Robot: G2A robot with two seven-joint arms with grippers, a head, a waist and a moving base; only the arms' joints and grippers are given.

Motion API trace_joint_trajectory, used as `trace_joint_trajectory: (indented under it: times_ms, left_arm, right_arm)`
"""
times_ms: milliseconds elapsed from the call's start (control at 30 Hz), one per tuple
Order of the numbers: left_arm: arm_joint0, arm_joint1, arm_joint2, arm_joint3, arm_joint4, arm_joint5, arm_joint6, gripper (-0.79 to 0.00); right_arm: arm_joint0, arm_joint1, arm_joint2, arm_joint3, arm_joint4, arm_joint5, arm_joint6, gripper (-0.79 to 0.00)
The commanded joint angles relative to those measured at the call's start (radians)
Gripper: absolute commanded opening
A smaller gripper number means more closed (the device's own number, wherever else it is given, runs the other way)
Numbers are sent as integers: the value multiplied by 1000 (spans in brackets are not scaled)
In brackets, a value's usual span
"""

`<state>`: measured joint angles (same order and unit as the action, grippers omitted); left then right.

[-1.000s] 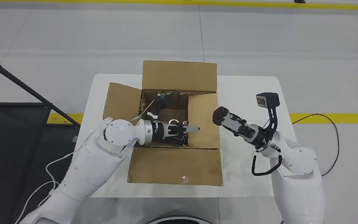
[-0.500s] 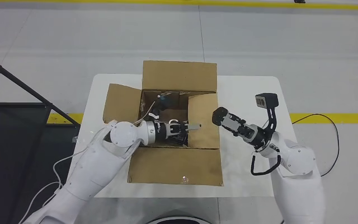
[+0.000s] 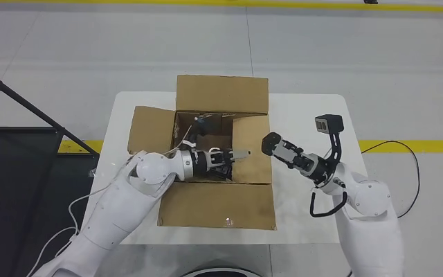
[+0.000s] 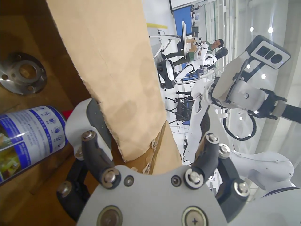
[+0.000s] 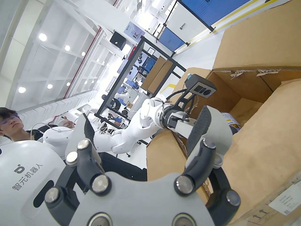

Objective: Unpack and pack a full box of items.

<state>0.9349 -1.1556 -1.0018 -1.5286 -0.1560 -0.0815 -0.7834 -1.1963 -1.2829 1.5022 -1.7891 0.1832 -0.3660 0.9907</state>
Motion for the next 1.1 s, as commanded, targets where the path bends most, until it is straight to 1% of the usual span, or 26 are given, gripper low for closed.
trace_joint_trajectory:
  times_ms: [0,300,500,633,867,967,1067]
  left_arm:
    - [5,1,-7,-8,-3,-2,1,0]
    - [20,4,-43,-80,-21,-4,8,0]
    - [2,0,-44,-129,-16,0,27,0]
    - [-25,-9,-24,-158,-13,12,43,0]
    - [-91,-22,19,-204,2,90,23,0]
    - [-125,-30,45,-202,8,121,3,0]
    - [-168,-43,87,-175,15,142,-5,0]
  right_arm:
    - [0,2,-2,-3,1,1,-3,0]
    - [-4,14,-8,-21,4,-2,-17,0]
    - [-22,23,16,-52,1,-12,-41,0]
    - [-48,32,53,-86,-4,-10,-49,0]
    - [-117,47,120,-141,9,-13,-52,0]
    - [-142,52,140,-154,19,-24,-56,0]
    - [-163,57,160,-163,29,-37,-61,0]
